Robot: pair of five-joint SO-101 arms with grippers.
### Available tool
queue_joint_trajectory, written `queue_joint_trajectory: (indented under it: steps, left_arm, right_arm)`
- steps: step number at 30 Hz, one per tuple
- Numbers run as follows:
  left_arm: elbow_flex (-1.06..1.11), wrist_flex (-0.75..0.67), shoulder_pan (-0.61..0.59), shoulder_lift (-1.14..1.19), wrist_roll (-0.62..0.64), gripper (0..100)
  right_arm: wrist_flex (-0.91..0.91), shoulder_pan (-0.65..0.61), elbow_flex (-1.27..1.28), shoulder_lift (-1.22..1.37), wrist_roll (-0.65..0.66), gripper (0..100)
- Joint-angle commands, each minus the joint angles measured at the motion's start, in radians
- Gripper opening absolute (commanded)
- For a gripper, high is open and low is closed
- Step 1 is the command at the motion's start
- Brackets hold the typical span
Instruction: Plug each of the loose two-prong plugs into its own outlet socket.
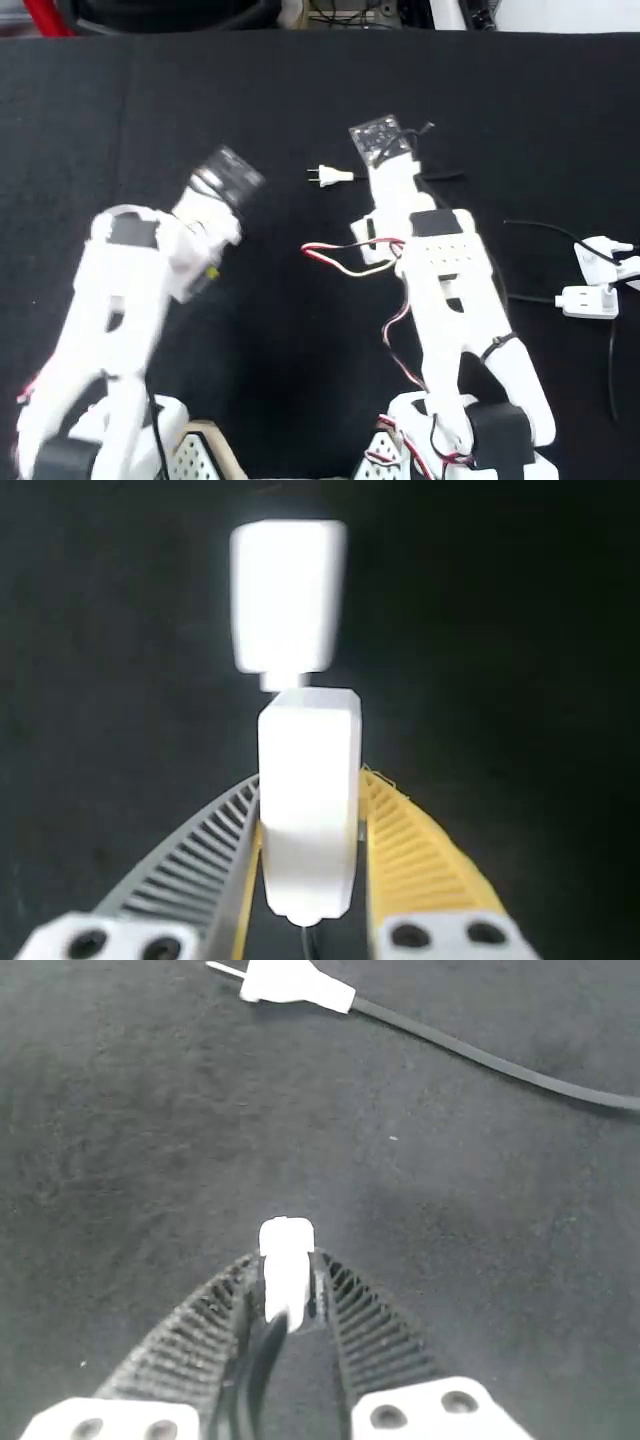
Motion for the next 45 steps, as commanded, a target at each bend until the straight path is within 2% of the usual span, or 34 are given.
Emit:
queue_joint_trajectory:
  steps: [1, 6, 10, 16, 22, 25, 29, 33, 41, 43, 45]
  left_arm:
    - [0.182, -0.064, 0.193, -0.181, 0.006, 3]
    - [0.314, -0.210, 0.278, -0.149, -0.040, 3]
    - [0.312, -0.299, 0.394, -0.106, 0.000, 3]
    - [0.308, -0.450, 0.414, -0.008, 0.009, 6]
    - [0.257, -0.450, 0.404, 0.077, 0.006, 31]
    - [0.237, -0.450, 0.366, 0.081, 0.005, 38]
    - [0.199, -0.450, 0.309, 0.091, 0.000, 39]
    - [0.171, -0.457, 0.246, 0.092, -0.063, 39]
    - [0.182, -0.445, 0.243, 0.081, -0.066, 39]
    - [0.170, -0.379, 0.248, 0.081, -0.066, 39]
    - [0.159, -0.290, 0.308, 0.081, -0.064, 39]
  right_arm:
    - [-0.008, 0.035, -0.070, -0.004, -0.002, 1.2]
    - [-0.008, 0.032, -0.068, -0.004, -0.003, 1.2]
    - [-0.008, 0.046, -0.073, -0.004, -0.005, 1.2]
    - [0.014, 0.157, -0.113, -0.012, -0.041, 1.2]
    - [0.041, 0.172, -0.131, -0.004, -0.041, 1.2]
    - [0.041, 0.172, -0.130, -0.004, -0.040, 1.2]
    - [0.041, 0.172, -0.130, -0.004, -0.038, 1.2]
    - [0.041, 0.172, -0.130, -0.004, -0.038, 1.2]
    - [0.044, 0.141, -0.127, -0.004, -0.037, 1.2]
    - [0.041, 0.141, -0.124, -0.004, -0.035, 1.2]
    - [0.043, 0.152, -0.127, -0.010, -0.032, 1.2]
